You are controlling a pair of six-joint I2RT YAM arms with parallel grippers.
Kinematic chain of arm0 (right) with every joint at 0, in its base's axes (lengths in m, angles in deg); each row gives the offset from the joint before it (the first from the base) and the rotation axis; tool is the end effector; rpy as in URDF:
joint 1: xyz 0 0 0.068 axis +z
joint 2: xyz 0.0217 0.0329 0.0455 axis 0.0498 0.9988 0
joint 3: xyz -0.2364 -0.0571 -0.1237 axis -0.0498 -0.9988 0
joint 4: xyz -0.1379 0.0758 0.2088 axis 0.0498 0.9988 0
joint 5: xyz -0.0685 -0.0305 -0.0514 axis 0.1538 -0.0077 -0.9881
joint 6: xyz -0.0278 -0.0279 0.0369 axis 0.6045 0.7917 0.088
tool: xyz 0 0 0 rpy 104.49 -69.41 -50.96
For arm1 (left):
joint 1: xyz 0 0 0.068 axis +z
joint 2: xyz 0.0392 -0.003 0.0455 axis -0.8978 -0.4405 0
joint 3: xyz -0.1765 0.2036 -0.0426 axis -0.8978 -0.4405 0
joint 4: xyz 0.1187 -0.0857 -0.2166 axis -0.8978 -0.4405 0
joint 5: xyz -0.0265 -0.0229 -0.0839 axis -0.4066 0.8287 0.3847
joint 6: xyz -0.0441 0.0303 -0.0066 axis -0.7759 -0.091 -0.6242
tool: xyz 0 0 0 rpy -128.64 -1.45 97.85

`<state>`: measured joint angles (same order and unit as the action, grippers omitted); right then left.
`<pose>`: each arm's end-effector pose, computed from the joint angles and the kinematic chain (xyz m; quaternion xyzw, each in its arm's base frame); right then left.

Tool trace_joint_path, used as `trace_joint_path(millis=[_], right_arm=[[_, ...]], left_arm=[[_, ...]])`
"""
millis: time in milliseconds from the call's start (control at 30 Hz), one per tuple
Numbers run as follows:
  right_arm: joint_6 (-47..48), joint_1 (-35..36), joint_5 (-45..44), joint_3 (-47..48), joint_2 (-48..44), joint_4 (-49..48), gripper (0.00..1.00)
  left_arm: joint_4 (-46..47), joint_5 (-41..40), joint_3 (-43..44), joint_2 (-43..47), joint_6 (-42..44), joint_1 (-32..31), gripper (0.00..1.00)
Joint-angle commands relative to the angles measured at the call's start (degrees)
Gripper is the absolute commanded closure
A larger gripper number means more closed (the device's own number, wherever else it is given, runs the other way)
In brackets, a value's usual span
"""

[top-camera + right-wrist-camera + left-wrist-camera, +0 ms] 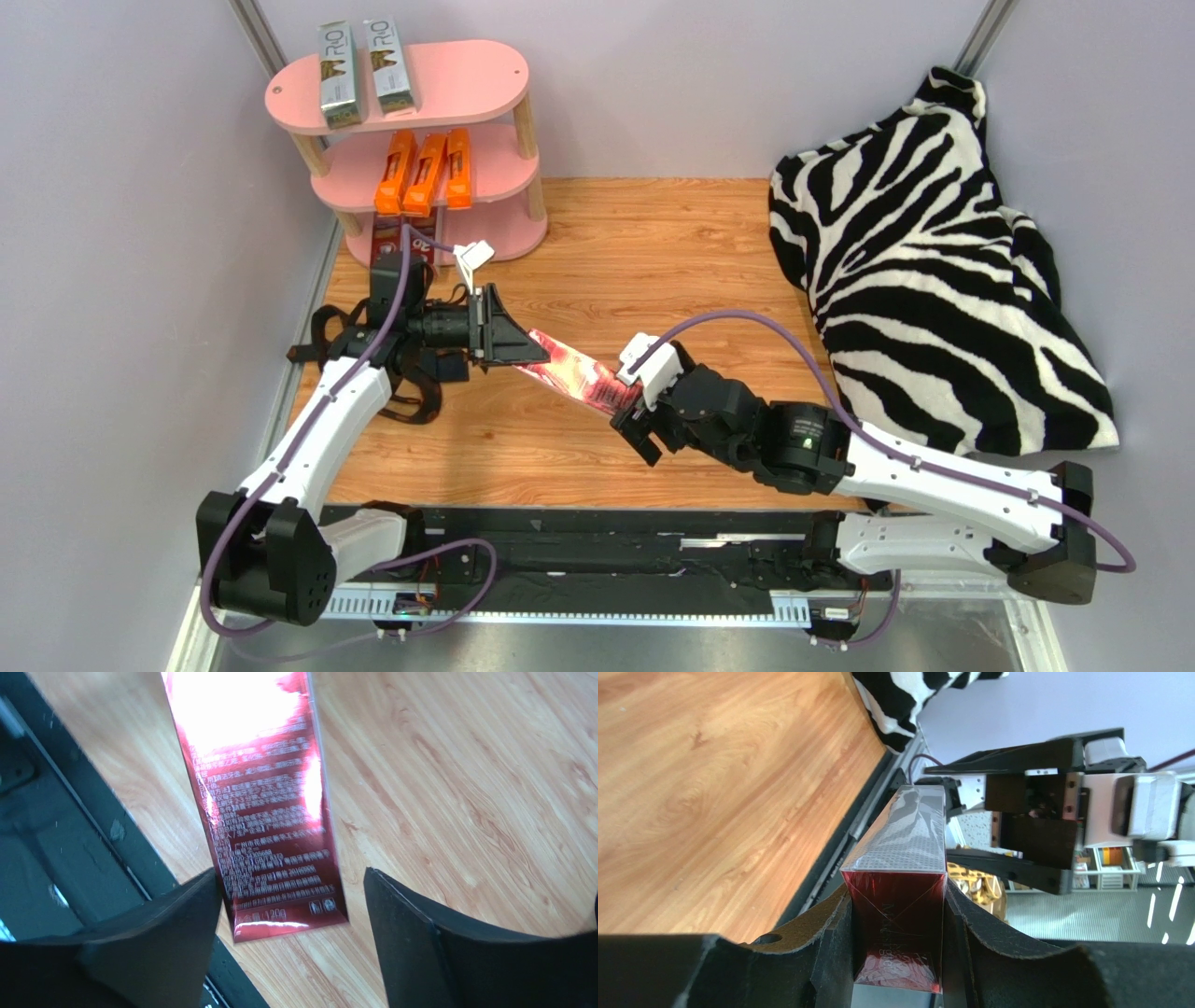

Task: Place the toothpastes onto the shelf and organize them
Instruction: Pick up the toothpaste from the center of the board.

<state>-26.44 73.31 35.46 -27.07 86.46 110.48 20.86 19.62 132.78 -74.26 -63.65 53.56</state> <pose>0.0842 0.2015 0.3231 -0.4456 0.7566 0.1343 0.4593 0.2243 -0.0741 0.3016 0.0928 0.7734 -0.6027 0.1731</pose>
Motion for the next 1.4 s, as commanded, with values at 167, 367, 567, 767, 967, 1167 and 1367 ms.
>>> trace_joint_path(millis=[167,367,567,767,967,1167,1367], right_arm=[[-15.1,-1.2,-13.0,-0.3,-6.8,-6.9,0.0],[-25.5,-6.4,-1.8,-5.0,-9.4,-16.5,0.0],[-38.3,-14.6,18.7,-11.1,-6.9,-34.6,0.0],[-50.0,-19.0,31.8,-12.9,0.7,-49.1,0.0],[-56.6,-21.0,34.1,-14.4,6.1,-60.5,0.02],[-63.7,-23.3,36.2,-14.7,12.0,-66.5,0.14],[-63.5,-23.5,34.6,-15.5,11.5,-65.6,0.15]], left_arm=[[14.4,-1.4,-3.8,-0.8,-8.4,2.7,0.7],[21.3,-4.2,-7.7,3.8,-13.6,8.5,0.7],[26.2,-5.4,-10.7,10.1,-20.6,15.7,0.7],[26.6,-5.0,-10.6,12.9,-23.0,18.0,0.7],[26.7,-3.6,-10.4,14.0,-23.3,18.0,0.71],[26.3,-3.9,-10.2,14.9,-23.5,18.0,0.71],[27.8,-3.9,-9.4,14.6,-24.4,18.0,0.71]])
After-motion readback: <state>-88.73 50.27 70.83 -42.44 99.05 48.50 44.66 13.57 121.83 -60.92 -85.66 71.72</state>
